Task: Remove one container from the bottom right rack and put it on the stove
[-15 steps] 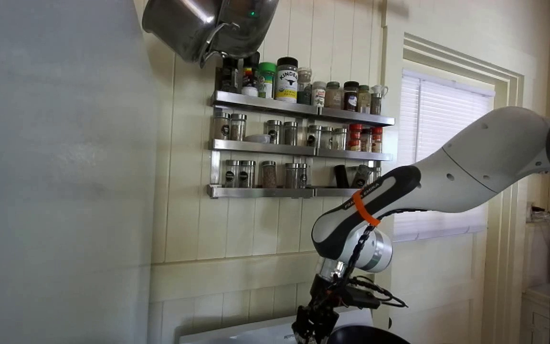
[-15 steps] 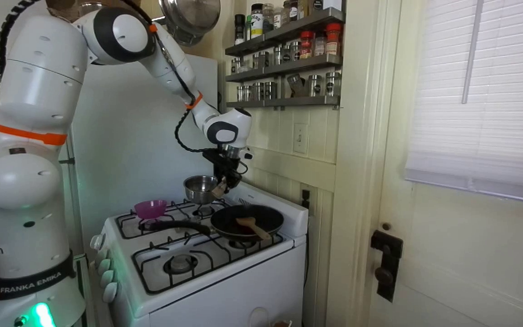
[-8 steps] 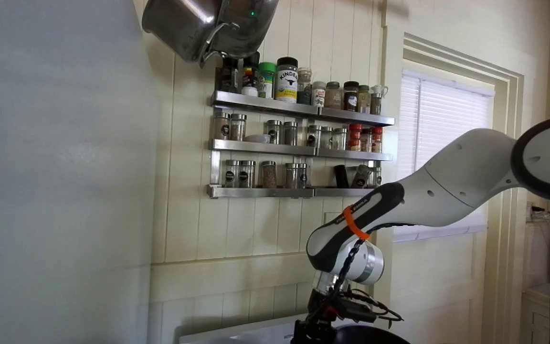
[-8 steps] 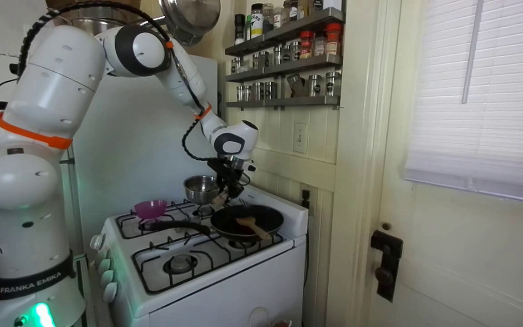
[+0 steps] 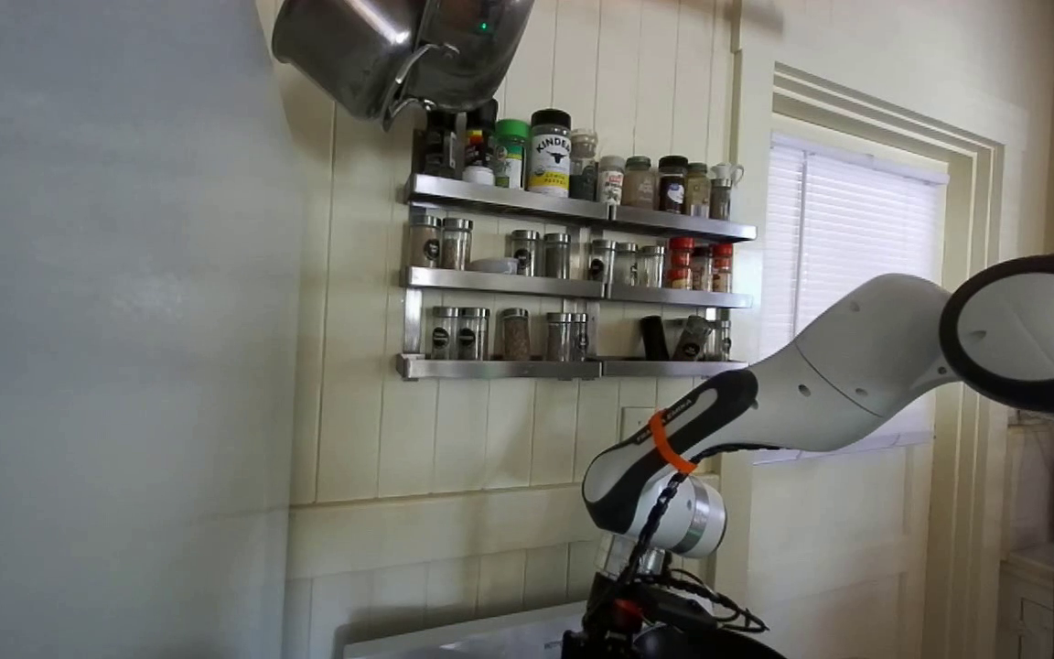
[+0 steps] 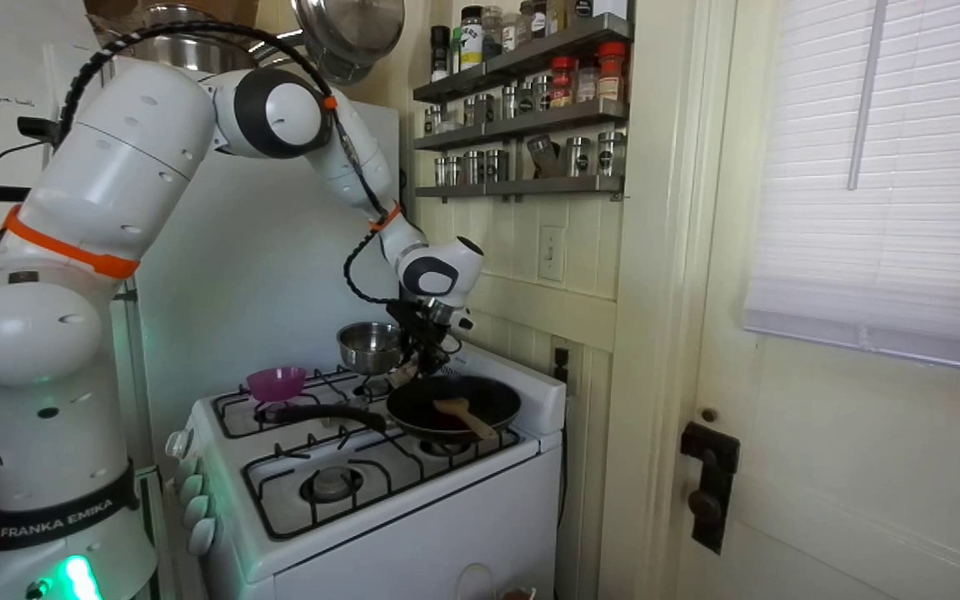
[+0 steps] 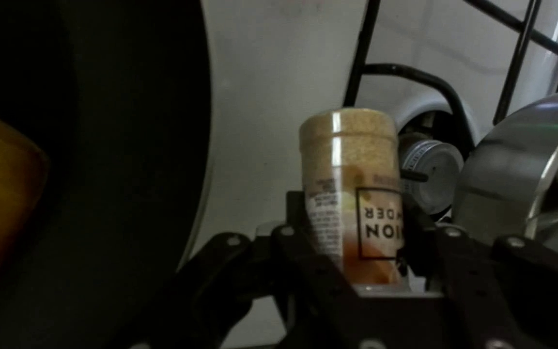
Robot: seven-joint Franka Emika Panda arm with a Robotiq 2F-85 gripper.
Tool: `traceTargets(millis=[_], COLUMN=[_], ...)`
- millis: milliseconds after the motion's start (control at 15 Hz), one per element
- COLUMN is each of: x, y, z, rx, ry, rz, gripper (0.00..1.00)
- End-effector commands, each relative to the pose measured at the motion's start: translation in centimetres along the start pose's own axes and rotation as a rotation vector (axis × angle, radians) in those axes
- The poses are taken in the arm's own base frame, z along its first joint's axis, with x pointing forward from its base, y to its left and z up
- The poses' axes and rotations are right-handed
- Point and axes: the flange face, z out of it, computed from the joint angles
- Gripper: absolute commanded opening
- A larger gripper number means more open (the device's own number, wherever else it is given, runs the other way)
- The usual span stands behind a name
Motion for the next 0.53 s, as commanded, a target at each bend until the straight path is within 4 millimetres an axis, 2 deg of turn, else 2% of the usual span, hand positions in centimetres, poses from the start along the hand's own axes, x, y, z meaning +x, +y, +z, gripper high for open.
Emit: traceTargets(millis=[0, 467], x=[0.2, -0.2], y=[0.4, 0.7], z=[1.1, 2.3], rx=[0.026, 0.007], ry=[-0.086, -0.161], rz=[0.022, 0.12], gripper=[0.23, 0.23])
